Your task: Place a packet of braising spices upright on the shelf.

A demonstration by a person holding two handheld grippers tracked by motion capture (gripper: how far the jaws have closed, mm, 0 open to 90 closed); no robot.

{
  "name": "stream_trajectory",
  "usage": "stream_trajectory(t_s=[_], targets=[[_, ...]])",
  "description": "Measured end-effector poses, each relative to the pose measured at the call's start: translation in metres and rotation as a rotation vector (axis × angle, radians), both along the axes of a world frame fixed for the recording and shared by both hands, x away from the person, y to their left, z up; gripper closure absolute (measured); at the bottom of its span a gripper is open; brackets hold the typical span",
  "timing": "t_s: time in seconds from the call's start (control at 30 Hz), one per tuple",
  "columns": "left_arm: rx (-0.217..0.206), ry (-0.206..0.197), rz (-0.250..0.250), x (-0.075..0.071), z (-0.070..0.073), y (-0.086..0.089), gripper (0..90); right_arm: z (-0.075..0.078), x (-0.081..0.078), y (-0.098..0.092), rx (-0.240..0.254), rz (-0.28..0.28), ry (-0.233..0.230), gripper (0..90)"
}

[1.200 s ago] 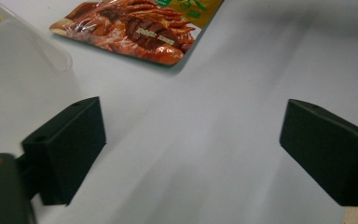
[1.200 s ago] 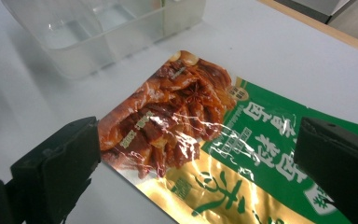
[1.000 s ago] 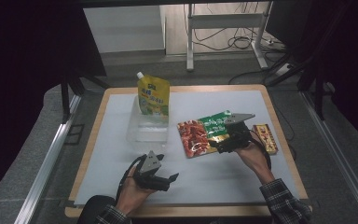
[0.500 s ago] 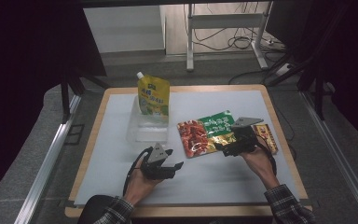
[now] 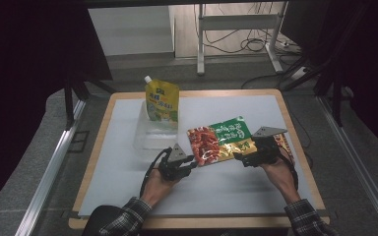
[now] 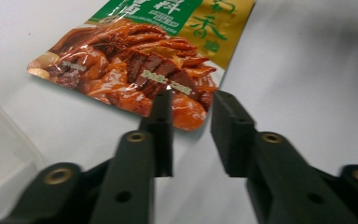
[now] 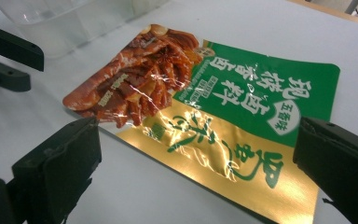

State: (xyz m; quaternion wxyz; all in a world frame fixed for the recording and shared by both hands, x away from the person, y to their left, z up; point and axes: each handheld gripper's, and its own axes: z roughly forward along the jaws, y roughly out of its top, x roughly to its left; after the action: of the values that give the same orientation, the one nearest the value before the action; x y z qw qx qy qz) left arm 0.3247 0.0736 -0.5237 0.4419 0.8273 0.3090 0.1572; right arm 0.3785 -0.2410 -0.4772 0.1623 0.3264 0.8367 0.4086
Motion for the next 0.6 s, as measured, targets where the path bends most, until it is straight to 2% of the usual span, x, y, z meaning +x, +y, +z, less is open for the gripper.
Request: stream_trajectory(t_s=[0.03,0.2,0.23,0.47,0.57,0.6], targets=[[0.006,-0.004,0.005,0.003,-0.001,-0.003,77.8,-0.001,0.0,-0.003,-0.004,-0.006,0.004,0.9],[0.023,-0.007,0.009,0.008,-0.004,-0.01,89.3,-0.006,0.0,-0.008,-0.01,-0.016,0.017,1.0],[0.043,-0.01,0.012,0.01,-0.006,-0.014,89.9,-0.008,0.0,-0.01,-0.015,-0.023,0.024,1.1],[0.083,-0.019,0.002,0.018,-0.013,-0.023,90.0,-0.012,0.002,-0.017,-0.013,-0.04,0.046,1.1],[0.121,-0.009,-0.004,0.022,-0.017,-0.027,90.0,-0.015,0.003,-0.018,-0.016,-0.045,0.057,1.1],[0.121,-0.009,-0.004,0.022,-0.017,-0.027,90.0,-0.015,0.003,-0.018,-0.016,-0.045,0.057,1.1]])
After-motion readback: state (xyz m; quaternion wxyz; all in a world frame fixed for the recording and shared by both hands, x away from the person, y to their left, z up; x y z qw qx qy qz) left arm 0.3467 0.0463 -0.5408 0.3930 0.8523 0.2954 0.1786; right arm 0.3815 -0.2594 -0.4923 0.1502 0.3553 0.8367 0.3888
